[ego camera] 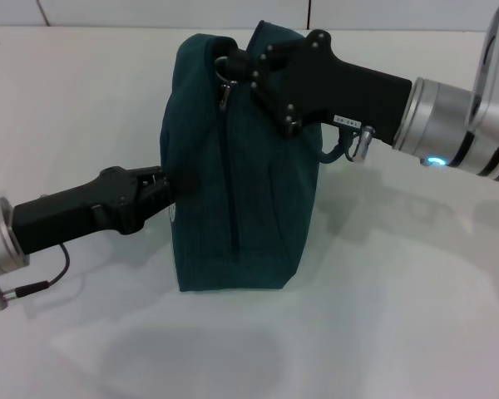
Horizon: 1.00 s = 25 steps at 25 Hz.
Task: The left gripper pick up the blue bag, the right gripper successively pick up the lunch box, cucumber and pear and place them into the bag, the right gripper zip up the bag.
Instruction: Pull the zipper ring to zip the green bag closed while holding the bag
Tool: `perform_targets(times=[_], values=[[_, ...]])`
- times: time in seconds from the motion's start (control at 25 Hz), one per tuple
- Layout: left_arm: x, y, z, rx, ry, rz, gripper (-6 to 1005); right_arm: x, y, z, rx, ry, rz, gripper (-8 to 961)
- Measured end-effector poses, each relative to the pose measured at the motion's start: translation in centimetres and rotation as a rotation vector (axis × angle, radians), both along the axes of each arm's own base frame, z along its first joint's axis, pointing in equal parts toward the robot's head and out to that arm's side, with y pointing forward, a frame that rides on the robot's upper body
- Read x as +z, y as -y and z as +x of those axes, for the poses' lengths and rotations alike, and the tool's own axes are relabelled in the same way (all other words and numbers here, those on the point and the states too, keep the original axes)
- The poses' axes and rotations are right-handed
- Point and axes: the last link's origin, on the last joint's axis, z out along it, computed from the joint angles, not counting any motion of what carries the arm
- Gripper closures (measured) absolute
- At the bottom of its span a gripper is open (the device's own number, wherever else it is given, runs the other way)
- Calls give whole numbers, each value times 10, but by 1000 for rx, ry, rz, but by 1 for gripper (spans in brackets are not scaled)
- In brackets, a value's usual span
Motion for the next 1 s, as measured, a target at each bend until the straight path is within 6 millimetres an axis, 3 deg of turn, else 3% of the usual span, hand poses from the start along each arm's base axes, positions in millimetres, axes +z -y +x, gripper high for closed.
perform_targets(times=[1.0], values=[[-2, 1, -1, -10, -19, -4, 943, 10, 7, -4, -8, -88, -91, 946]])
